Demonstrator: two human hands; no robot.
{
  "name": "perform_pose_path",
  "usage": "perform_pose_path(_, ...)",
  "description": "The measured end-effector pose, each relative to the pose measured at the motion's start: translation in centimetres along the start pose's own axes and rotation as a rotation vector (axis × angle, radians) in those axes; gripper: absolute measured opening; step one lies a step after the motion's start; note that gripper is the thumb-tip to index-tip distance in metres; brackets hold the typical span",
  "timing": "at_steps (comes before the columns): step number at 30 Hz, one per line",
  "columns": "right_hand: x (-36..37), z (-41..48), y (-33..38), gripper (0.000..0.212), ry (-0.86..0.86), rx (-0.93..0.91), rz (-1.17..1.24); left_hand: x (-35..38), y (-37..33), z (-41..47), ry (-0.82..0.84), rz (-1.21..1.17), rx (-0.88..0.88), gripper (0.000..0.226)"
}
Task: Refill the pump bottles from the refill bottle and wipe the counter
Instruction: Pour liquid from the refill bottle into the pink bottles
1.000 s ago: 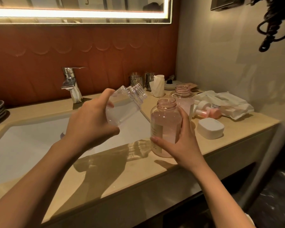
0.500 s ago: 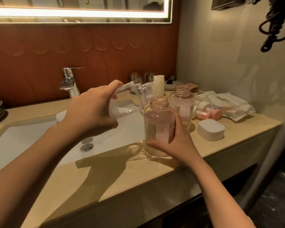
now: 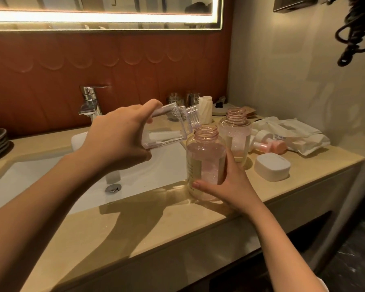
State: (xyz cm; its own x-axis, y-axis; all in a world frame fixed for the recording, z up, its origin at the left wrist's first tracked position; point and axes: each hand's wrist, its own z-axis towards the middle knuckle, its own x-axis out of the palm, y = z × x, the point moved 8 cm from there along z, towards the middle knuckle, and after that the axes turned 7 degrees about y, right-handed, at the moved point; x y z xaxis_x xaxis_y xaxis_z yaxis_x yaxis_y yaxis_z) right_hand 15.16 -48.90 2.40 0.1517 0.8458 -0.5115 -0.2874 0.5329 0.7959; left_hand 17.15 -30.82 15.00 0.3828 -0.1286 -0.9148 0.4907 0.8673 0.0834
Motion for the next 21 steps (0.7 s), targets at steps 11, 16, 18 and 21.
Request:
perform_pose_path(11, -0.1, -0.1, 0.1, 0.091, 0.006, -0.005, -0.015, -1.1, -0.9, 0.7, 0.02, 0.148, 0.033, 0.077)
perform_pose_path(16, 0.0, -0.1, -0.3, 0.095, 0.004, -0.002, -0.017, -1.1, -0.8, 1.1, 0.046, 0.183, 0.039, 0.078)
perform_pose_path(18, 0.0, 0.0, -0.3, 0.097, 0.001, -0.001, -0.02, -1.1, -0.9, 1.2, 0.049, 0.206, 0.054, 0.078)
perform_pose_path(21, 0.1, 0.0, -0.4, 0.098, -0.003, -0.003, -0.027, -1.4, -1.0, 1.4, 0.04, 0.229, 0.068, 0.078)
